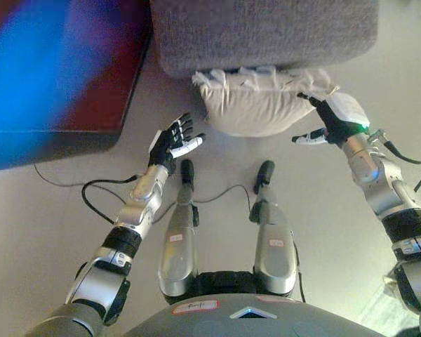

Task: Pick up the pillow and put it on the sofa.

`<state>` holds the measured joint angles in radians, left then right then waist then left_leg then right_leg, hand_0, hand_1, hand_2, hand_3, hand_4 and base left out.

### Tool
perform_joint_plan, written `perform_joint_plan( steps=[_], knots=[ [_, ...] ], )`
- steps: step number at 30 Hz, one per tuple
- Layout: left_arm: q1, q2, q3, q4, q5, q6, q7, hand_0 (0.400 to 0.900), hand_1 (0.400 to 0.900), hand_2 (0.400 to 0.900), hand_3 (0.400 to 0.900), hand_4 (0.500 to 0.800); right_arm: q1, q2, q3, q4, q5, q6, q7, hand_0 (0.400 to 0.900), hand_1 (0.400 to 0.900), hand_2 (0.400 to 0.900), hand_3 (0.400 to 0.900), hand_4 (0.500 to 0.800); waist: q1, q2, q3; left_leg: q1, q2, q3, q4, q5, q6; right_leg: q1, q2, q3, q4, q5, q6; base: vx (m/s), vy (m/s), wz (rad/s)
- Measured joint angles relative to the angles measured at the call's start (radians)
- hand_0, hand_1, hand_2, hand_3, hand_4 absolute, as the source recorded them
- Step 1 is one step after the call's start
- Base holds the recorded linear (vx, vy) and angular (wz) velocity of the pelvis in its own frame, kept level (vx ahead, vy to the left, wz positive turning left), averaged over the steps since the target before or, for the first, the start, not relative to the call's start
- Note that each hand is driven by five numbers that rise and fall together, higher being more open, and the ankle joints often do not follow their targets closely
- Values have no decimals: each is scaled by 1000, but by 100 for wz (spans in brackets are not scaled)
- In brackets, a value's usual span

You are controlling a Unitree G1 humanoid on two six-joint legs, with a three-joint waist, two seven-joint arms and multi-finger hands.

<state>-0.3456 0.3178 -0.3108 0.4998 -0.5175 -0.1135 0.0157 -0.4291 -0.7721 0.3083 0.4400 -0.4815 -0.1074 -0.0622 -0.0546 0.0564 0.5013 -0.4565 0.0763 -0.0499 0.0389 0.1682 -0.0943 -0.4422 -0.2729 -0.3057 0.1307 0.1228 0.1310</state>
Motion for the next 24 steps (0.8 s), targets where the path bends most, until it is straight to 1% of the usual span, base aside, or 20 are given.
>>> perform_joint_plan(
  steps=[2, 6, 10, 14, 17, 20, 24],
  knots=[
    [-12, 4, -3, 0, -4, -6, 12, 900, 900, 900, 900, 800, -3, 1, 14, 2, -6, -8, -16, 900, 900, 900, 900, 800, 1, -3, 2, -20, -11, 4, 11, 0, 8, -26, -19, 6, 47, -29, 8, 0, 0, 0],
    [-18, 39, -3, -1, -21, -29, 22, 900, 900, 900, 900, 800, -47, 3, 48, 15, -18, -15, -44, 900, 900, 900, 900, 800, 6, -8, 4, -57, -18, 6, 33, -3, 12, -72, -27, 44, 107, -66, 19, -13, -9, 3],
    [-31, 46, -2, 0, -40, -38, 33, 900, 900, 900, 900, 800, -112, 4, 50, 73, -43, -8, -79, 900, 900, 900, 900, 800, 7, -9, 5, -106, -20, 5, 60, -3, 12, -131, -34, 53, 156, -81, 14, -13, -19, 6],
    [-43, 47, -16, -1, -48, -43, 32, 900, 900, 900, 900, 800, -151, -4, 73, 130, -77, 3, -117, 900, 900, 900, 900, 800, 6, -16, 8, -155, -20, 0, 98, -9, 9, -182, -38, 59, 204, -95, 8, 1, -25, 6],
    [-59, 50, -37, -1, -49, -44, 32, 900, 900, 900, 900, 800, -169, -10, 78, 131, -114, 12, -157, 900, 900, 900, 900, 800, 4, -16, 8, -221, -18, -2, 144, -19, 12, -247, -43, 61, 261, -114, -1, -3, -22, 6],
    [-69, 51, -56, -1, -52, -44, 33, 900, 900, 900, 900, 800, -184, -9, 78, 131, -121, 12, -193, 900, 900, 900, 900, 800, 6, -24, 13, -272, -19, -3, 191, -29, 7, -307, -52, 77, 327, -138, -11, 0, 0, 0],
    [-71, 54, -60, -1, -71, -45, 42, 900, 900, 900, 900, 800, -208, -9, 78, 130, -120, 17, -220, 900, 900, 900, 900, 800, 7, -25, 14, -325, -16, -4, 241, -44, 2, -361, -55, 87, 379, -160, -18, 0, 0, 0]
  ],
)
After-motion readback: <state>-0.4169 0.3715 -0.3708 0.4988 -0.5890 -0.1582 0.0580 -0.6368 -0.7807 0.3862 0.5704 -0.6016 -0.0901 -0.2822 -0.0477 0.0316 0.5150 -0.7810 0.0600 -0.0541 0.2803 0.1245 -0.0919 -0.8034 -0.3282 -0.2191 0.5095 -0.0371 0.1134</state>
